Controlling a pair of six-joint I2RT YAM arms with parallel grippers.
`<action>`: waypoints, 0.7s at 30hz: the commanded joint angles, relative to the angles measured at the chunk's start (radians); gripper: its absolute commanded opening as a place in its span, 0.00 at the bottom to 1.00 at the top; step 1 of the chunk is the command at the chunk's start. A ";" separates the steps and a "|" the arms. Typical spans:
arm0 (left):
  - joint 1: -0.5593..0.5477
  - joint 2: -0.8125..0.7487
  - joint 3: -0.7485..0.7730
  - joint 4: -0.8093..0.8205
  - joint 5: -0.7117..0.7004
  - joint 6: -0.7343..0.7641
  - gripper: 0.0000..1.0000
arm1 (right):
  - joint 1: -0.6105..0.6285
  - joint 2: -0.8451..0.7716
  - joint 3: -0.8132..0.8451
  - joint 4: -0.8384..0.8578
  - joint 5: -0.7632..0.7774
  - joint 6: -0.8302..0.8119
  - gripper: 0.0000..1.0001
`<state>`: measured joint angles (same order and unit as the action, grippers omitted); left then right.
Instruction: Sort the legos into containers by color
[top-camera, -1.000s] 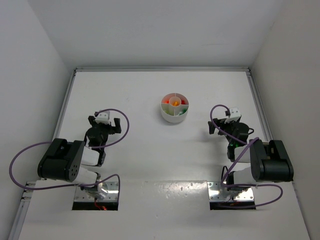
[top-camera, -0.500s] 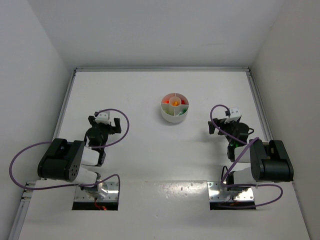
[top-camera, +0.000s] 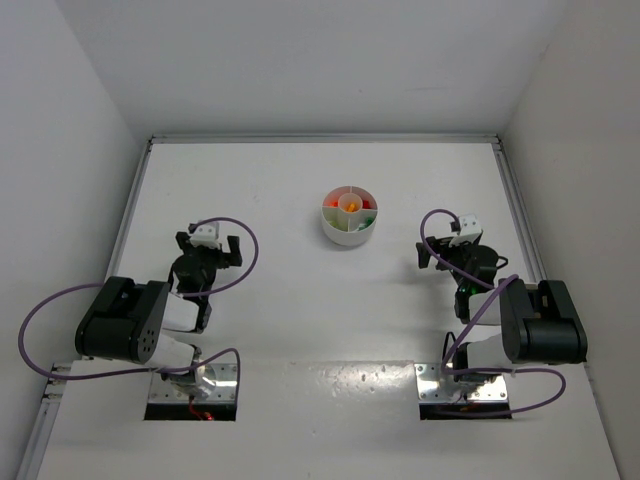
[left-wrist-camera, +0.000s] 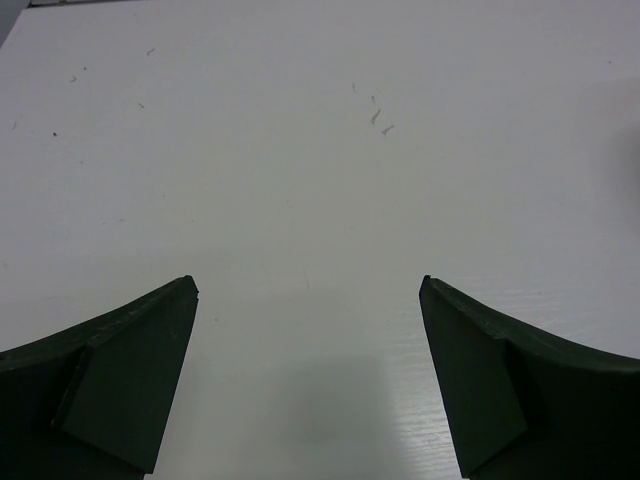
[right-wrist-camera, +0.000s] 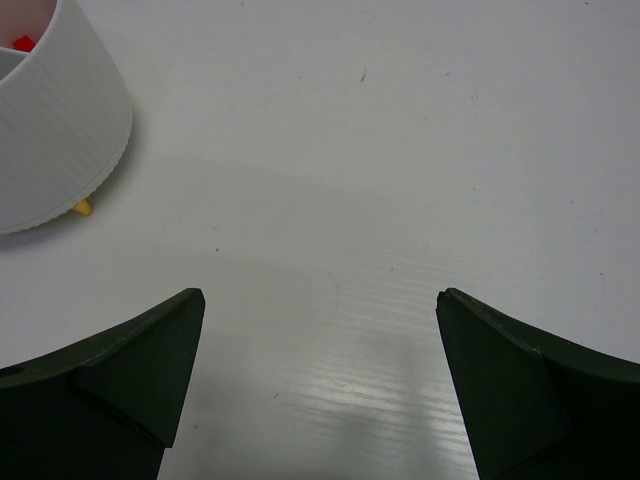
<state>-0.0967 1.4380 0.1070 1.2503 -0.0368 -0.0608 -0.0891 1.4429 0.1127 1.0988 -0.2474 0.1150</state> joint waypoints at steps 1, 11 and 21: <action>-0.003 -0.005 0.010 0.067 -0.009 -0.011 1.00 | 0.003 -0.004 0.018 0.084 -0.033 -0.009 0.99; -0.012 -0.005 0.010 0.067 -0.009 -0.011 1.00 | 0.003 -0.004 0.018 0.084 -0.033 -0.009 0.99; -0.012 -0.005 0.010 0.067 -0.009 -0.011 1.00 | 0.003 -0.004 0.018 0.084 -0.033 -0.009 0.99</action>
<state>-0.0986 1.4380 0.1070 1.2507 -0.0494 -0.0608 -0.0891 1.4429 0.1127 1.0988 -0.2474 0.1150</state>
